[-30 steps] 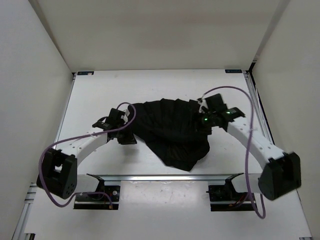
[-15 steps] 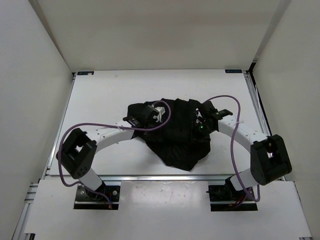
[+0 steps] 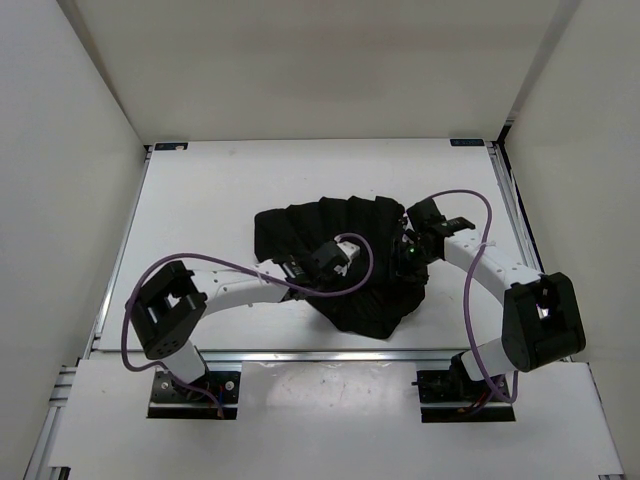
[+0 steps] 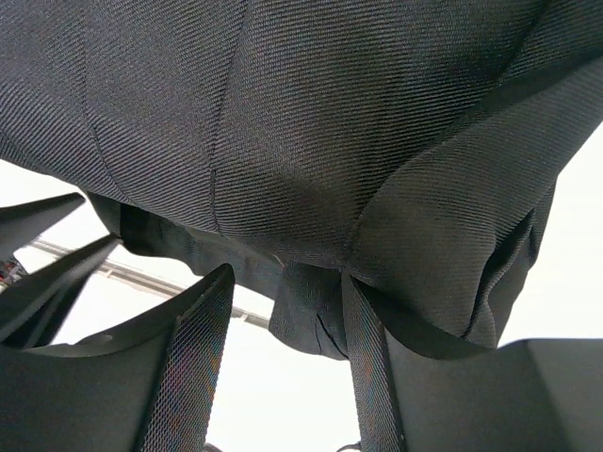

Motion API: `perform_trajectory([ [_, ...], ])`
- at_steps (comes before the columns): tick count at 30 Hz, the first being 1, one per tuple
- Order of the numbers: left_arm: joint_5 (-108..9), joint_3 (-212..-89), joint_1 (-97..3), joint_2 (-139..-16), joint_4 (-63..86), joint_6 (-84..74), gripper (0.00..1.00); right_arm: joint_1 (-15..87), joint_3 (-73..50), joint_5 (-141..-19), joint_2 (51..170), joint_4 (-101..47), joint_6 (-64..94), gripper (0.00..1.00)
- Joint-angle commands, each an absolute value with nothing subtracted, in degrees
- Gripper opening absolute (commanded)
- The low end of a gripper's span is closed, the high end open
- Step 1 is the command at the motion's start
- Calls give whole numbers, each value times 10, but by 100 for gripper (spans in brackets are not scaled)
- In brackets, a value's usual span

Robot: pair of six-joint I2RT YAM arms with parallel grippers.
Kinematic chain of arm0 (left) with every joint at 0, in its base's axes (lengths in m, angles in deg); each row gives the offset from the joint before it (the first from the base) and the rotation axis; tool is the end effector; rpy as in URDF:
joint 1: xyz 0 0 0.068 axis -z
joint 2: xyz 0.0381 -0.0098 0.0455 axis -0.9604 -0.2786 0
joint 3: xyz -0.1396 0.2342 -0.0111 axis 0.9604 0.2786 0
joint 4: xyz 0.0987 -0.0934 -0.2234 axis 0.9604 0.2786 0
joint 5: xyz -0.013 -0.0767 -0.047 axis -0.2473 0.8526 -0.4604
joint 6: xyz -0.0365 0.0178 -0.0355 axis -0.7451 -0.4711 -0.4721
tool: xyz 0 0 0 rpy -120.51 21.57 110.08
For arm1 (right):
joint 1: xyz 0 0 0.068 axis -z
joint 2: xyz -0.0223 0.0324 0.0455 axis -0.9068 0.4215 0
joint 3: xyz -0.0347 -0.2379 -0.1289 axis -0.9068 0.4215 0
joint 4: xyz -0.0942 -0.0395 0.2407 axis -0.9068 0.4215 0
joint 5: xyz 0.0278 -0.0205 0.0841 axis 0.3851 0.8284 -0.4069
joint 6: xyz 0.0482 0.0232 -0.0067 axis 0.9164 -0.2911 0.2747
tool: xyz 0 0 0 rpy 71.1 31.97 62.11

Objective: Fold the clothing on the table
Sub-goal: Flatten the skirt out

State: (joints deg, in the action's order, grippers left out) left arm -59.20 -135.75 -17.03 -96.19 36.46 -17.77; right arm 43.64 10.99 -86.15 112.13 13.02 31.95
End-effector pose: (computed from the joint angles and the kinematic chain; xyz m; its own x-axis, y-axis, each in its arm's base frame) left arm 0.1791 -0.2720 0.1850 -0.7746 0.4233 -0.4700 0.5582 0.8069 -0.1932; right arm 0.2456 0.1054 0.2050 -0.9743 0.0350 -0.2224 -0.0437 0.9396 0.3394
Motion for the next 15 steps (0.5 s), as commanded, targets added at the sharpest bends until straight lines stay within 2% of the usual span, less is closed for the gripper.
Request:
perform_trajectory([
  [1, -650, -1373, -139, -977, 370, -159, 47, 440, 87, -865, 1121, 150, 313, 55],
  [9, -733, -1376, -105, -1010, 356, -151, 46, 442, 77, -876, 1125, 152, 307, 56],
  [10, -753, -1371, -105, -1008, 355, -146, 43, 445, 80, -879, 1123, 154, 307, 56],
  [12, -764, -1370, -110, -1008, 357, -144, 25, 448, 85, -887, 1116, 145, 309, 53],
  [13, -762, -1374, -116, -1008, 365, -151, 8, 448, 91, -895, 1115, 142, 308, 51],
  [14, -762, -1383, -126, -990, 377, -154, 0, 449, 100, -902, 1117, 145, 307, 50],
  [15, -751, -1388, -139, -984, 380, -155, 0, 450, 106, -907, 1124, 143, 305, 50],
])
